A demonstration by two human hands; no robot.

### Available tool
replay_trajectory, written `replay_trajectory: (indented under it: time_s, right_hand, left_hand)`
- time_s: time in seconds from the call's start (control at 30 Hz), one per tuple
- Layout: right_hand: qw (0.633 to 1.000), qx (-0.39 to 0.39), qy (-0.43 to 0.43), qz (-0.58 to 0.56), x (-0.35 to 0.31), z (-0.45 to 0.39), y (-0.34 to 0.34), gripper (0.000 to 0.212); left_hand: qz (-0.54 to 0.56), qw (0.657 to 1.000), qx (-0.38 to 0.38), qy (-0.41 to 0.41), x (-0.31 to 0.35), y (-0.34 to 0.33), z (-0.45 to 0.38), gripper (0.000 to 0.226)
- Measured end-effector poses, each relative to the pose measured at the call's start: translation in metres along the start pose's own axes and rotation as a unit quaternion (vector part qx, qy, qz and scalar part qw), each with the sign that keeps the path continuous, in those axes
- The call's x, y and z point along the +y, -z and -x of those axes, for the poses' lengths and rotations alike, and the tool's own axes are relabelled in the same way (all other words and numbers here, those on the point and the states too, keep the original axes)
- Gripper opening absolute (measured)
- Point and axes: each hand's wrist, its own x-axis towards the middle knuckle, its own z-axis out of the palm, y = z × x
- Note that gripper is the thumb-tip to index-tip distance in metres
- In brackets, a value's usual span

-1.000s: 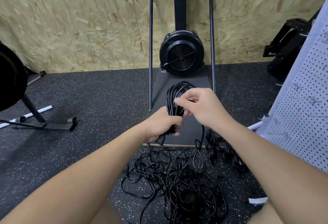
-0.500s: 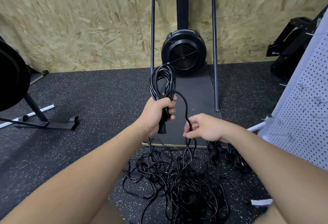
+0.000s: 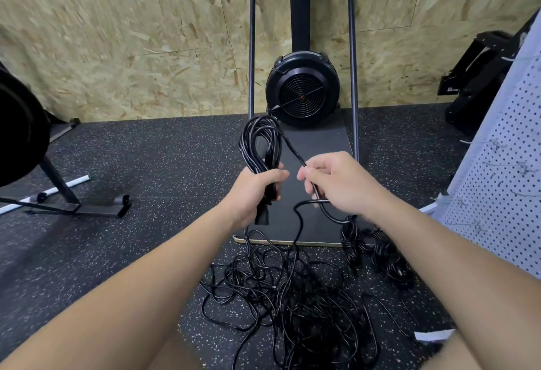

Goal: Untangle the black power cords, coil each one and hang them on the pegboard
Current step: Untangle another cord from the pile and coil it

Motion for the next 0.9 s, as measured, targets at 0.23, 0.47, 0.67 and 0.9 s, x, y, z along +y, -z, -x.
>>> replay_trajectory:
  time_s: [0.23, 0.47, 0.67, 0.9]
  right_hand:
    - [0.999, 0.031, 0.01, -0.016, -0.005, 0.0, 0.007, 0.026]
    - [0.981, 0.135, 0.076, 0.115, 0.016, -0.01, 0.01, 0.029]
    - [0.956, 0.126, 0.099, 0.246, 0.013, -0.014, 0.003, 0.051]
    - [0.92, 0.134, 0.079, 0.359, 0.006, -0.015, -0.016, 0.051]
  left_hand:
    - [-0.026, 0.986, -0.165, -0.011, 0.003, -0.026, 0.024, 0.022]
    - [-0.024, 0.995, -0.084, 0.042, -0.002, -0.032, 0.026, 0.015]
    - [0.038, 0.993, -0.085, 0.069, -0.012, -0.042, 0.028, 0.023]
    - [-0.008, 0.998, -0.064, 0.026, -0.018, -0.045, 0.026, 0.02]
